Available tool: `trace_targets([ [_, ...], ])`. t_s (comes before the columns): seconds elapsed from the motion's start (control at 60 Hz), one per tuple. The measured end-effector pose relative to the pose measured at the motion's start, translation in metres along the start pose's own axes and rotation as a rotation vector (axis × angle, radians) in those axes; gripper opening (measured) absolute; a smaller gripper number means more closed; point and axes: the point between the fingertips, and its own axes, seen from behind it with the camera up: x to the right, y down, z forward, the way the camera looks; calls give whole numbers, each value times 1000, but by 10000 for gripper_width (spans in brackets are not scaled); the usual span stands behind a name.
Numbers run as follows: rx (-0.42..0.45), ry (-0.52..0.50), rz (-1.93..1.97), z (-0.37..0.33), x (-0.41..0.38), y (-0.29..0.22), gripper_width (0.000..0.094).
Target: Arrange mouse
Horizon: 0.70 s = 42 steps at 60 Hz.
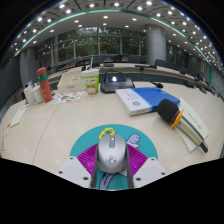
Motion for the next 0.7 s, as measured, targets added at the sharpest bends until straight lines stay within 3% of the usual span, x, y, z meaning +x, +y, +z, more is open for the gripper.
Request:
trace_targets([
  [0.133, -12, -1, -16, 4, 3, 5, 533],
  [0.25, -18, 16, -32, -15, 5, 2, 874],
  [0.45, 14, 62, -78, -102, -2, -15, 856],
  [0.7, 38, 93, -38, -259, -33, -3, 859],
])
